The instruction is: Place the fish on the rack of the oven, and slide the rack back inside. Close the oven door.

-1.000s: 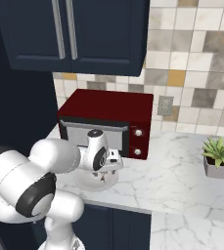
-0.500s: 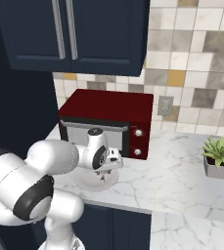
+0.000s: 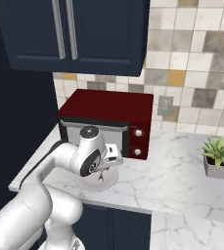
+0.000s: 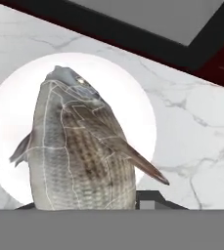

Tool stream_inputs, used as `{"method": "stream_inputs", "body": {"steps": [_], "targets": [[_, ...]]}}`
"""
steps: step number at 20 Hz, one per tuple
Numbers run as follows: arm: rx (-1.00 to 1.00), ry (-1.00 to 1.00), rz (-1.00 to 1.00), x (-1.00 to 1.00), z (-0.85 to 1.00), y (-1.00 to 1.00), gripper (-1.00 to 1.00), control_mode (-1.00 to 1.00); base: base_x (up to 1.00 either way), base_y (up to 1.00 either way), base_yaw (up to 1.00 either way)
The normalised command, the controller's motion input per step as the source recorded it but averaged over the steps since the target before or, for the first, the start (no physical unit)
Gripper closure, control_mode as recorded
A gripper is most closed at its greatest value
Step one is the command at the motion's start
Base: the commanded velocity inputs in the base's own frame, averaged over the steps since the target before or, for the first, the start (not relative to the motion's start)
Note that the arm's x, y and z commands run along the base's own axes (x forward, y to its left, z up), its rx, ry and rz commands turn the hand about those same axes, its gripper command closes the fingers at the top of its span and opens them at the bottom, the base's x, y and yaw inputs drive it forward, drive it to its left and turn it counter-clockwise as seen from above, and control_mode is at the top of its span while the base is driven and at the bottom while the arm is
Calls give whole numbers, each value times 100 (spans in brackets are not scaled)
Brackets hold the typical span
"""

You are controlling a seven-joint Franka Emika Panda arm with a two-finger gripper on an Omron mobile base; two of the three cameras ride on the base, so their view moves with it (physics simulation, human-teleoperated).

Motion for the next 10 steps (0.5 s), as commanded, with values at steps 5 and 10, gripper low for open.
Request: {"method": "stream_inputs", "body": {"steps": [5,10], "targets": [[-1,-23,6,-89,39,3,100,-100,0,0,0],[-3,-14,11,-76,15,12,100,-100,0,0,0]]}}
